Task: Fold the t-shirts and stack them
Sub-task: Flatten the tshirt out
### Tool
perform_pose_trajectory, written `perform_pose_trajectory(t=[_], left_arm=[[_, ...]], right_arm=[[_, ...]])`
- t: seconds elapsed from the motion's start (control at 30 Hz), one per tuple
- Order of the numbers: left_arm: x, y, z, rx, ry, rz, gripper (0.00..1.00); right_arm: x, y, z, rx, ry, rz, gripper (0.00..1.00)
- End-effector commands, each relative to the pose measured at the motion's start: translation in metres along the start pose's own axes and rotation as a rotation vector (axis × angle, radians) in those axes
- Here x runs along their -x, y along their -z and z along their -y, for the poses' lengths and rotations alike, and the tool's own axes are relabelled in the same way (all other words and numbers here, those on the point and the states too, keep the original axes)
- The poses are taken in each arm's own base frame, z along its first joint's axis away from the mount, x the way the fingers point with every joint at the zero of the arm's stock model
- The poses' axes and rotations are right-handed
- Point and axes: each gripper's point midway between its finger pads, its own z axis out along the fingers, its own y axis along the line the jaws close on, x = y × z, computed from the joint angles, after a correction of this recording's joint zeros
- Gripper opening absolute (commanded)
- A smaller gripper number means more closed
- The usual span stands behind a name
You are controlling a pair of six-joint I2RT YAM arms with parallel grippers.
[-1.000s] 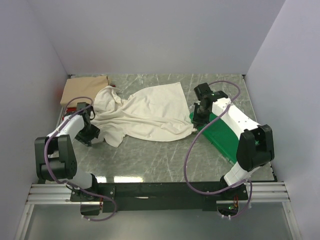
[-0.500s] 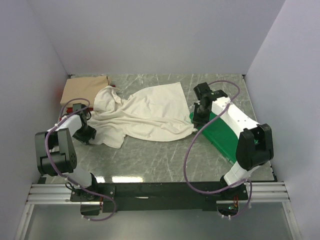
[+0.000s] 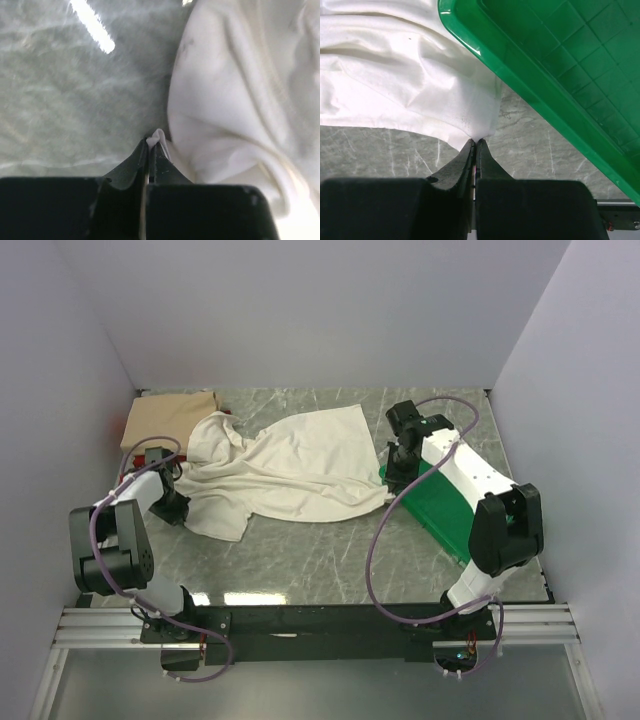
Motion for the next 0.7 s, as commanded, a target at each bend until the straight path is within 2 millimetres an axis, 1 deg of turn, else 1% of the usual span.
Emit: perform_pose_trajectory(t=[0.0,0.07,0.1,0.17,0.2,0.23,0.27,0.3,0.33,0.4,0.43,0.47,0.53,0.6,0.63,0.67], left_arm=[[-0.007,0.024,-0.006,-0.020,0.018,-0.029,0.01],[-0.001,0.042,-0.003,-0.055,0.042,-0.012,0.01],[-0.005,0.049,-0.006,-0.051,0.045,-0.029,0.01],[-0.001,0.069,-0.005,-0.090,0.072,-0.009,0.01],[-0.001,0.075,-0.006,-0.100,0.080,-0.005,0.01],[-0.005,0.082,-0.012,-0.091,0.084,-0.015,0.01],[-0.004,0.094,-0.014,-0.118,0.103,0.004,0.01],[-0.005,0.099,-0.018,-0.119,0.111,0.004,0.01],[-0.008,0.110,-0.025,-0.127,0.123,0.011,0.01],[-0.012,0.120,-0.034,-0.125,0.147,0.018,0.01],[-0.017,0.129,-0.044,-0.124,0.156,0.020,0.01],[-0.019,0.133,-0.048,-0.123,0.169,0.024,0.01],[-0.021,0.146,-0.057,-0.142,0.190,0.053,0.00],[-0.026,0.153,-0.068,-0.129,0.201,0.055,0.00],[-0.025,0.161,-0.072,-0.146,0.209,0.075,0.00],[-0.028,0.164,-0.081,-0.118,0.207,0.078,0.00]], right_arm=[[0.008,0.016,0.002,-0.018,0.017,0.030,0.00],[0.006,0.019,0.004,-0.026,0.023,0.030,0.00],[0.003,0.021,0.006,-0.030,0.030,0.023,0.00],[0.000,0.023,0.010,-0.037,0.038,0.018,0.00],[-0.003,0.025,0.012,-0.040,0.040,0.013,0.00],[-0.005,0.026,0.013,-0.042,0.044,0.010,0.00],[-0.008,0.026,0.014,-0.045,0.054,0.005,0.00],[-0.011,0.026,0.016,-0.050,0.056,0.001,0.00],[-0.015,0.026,0.018,-0.056,0.062,-0.008,0.00],[-0.024,0.025,0.021,-0.072,0.077,-0.025,0.00],[-0.028,0.024,0.022,-0.074,0.085,-0.032,0.00],[-0.033,0.024,0.020,-0.074,0.098,-0.038,0.00],[-0.045,0.022,0.023,-0.080,0.109,-0.061,0.00],[-0.059,0.020,0.025,-0.088,0.128,-0.083,0.00],[-0.062,0.020,0.026,-0.092,0.134,-0.087,0.00],[-0.065,0.020,0.027,-0.097,0.133,-0.090,0.00]])
